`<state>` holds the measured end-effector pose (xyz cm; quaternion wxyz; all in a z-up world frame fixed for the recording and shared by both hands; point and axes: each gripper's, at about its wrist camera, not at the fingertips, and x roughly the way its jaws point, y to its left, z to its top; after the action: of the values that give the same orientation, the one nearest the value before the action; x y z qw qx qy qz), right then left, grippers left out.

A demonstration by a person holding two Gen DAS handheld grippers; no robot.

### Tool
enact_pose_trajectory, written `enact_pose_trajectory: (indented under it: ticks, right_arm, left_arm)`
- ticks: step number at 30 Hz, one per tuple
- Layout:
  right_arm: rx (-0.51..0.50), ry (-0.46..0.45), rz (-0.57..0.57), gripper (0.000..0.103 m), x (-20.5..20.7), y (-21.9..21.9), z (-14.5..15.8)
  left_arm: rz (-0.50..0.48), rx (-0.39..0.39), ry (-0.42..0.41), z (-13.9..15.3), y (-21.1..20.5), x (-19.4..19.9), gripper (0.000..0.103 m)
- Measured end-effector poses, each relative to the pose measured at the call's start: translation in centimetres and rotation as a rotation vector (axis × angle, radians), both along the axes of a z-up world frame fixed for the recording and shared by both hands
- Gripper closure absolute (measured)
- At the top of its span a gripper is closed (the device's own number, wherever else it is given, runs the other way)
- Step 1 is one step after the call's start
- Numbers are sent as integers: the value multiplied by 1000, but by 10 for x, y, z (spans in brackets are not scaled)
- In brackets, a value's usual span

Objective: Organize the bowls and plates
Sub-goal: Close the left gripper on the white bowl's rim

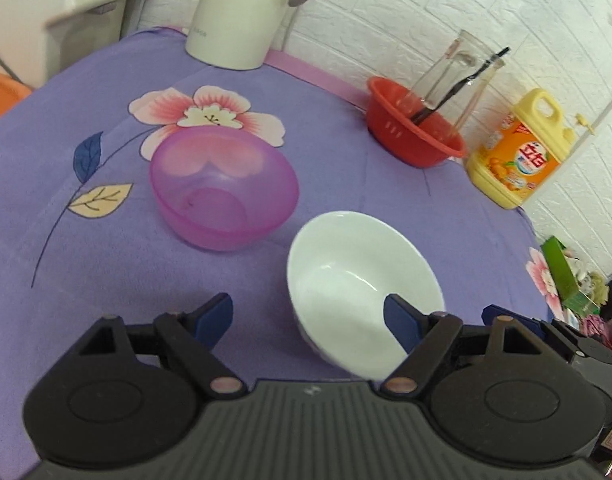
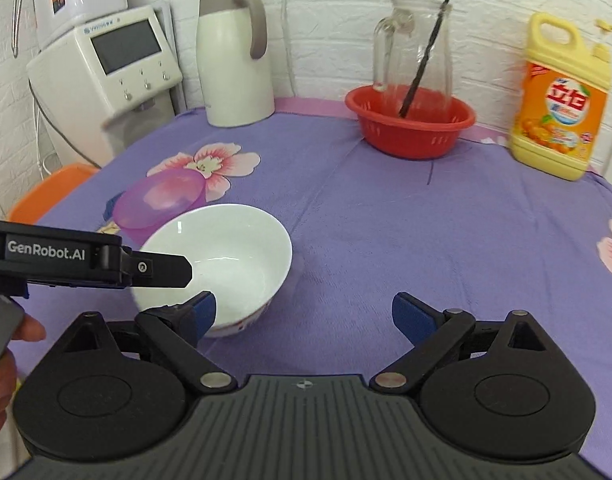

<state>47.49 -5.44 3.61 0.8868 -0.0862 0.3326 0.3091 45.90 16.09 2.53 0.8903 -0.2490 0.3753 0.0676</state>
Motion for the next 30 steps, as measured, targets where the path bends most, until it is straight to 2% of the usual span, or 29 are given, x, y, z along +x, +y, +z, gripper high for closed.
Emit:
enact_pose_trajectory:
  ticks: [6, 12, 22, 27, 29, 30]
  right_arm:
    - [5, 34, 60, 0, 26, 18, -18]
    - [27, 47, 105, 0, 38, 26, -33]
    - [10, 23, 108, 0, 39, 30, -34]
    - [30, 43, 107, 0, 39, 29, -33]
    - [39, 46, 117, 0, 37, 29, -32]
    - [40, 42, 123, 0, 36, 30, -31]
  left_arm:
    - [12, -11, 19, -10, 3, 14, 22]
    - [27, 41, 29, -13, 1, 15, 21]
    - [27, 97, 29, -10, -7, 21, 21]
    - [19, 91, 20, -8, -13, 21, 21]
    - [20, 100, 16, -8, -16, 22, 23]
    - [15, 105, 7, -8, -18, 22, 27]
